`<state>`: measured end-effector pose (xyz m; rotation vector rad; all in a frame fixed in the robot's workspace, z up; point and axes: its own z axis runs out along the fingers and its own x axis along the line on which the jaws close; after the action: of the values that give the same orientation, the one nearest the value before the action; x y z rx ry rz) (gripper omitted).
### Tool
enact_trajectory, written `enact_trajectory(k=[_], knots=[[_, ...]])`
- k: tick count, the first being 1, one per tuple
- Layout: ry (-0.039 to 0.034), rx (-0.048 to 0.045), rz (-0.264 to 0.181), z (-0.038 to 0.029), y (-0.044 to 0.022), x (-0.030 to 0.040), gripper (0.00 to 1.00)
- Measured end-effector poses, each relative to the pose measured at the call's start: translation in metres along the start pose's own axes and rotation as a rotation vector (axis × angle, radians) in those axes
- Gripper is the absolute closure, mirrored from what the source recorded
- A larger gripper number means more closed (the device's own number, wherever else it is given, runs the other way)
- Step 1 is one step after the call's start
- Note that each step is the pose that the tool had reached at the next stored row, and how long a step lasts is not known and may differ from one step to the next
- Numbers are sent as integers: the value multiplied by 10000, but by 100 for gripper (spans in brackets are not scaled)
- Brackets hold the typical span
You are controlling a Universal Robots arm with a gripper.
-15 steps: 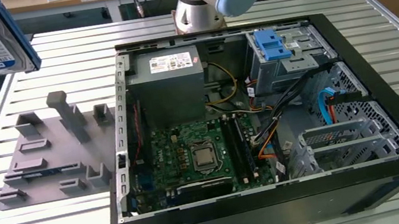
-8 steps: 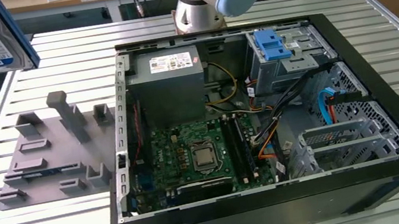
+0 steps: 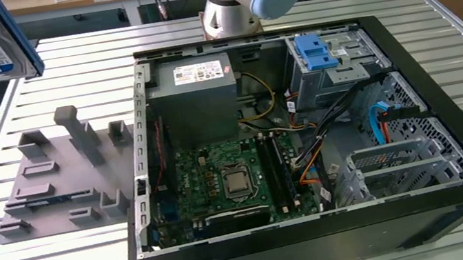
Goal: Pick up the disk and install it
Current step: 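Pick up the disk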
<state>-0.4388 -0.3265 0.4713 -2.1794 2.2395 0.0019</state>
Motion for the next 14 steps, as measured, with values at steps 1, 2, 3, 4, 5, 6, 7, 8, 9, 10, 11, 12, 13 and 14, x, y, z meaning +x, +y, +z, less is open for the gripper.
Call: enact_trajectory(k=[1, 2, 3, 4, 5, 6, 7, 8, 9, 10, 11, 12, 13, 14], knots=[[0, 1, 0, -7, 0, 0, 64], [0, 0, 0, -14, 0, 0, 64], [1, 0, 0, -24, 0, 0, 64], [0, 1, 0, -35, 0, -1, 64], [1, 0, 0, -40, 0, -1, 64], [0, 2, 0, -40, 0, -1, 64], [0, 2, 0, -41, -1, -1, 64], [0, 1, 0, -42, 0, -1, 64], [0, 0, 0, -43, -1, -1, 64], [0, 0, 0, -43, 0, -1, 64], [1, -1, 1, -44, 0, 1, 64], [1, -2, 1, -44, 0, 6, 64], [0, 0, 1, -43, 0, 13, 64], [0, 0, 0, -43, -1, 19, 64]])
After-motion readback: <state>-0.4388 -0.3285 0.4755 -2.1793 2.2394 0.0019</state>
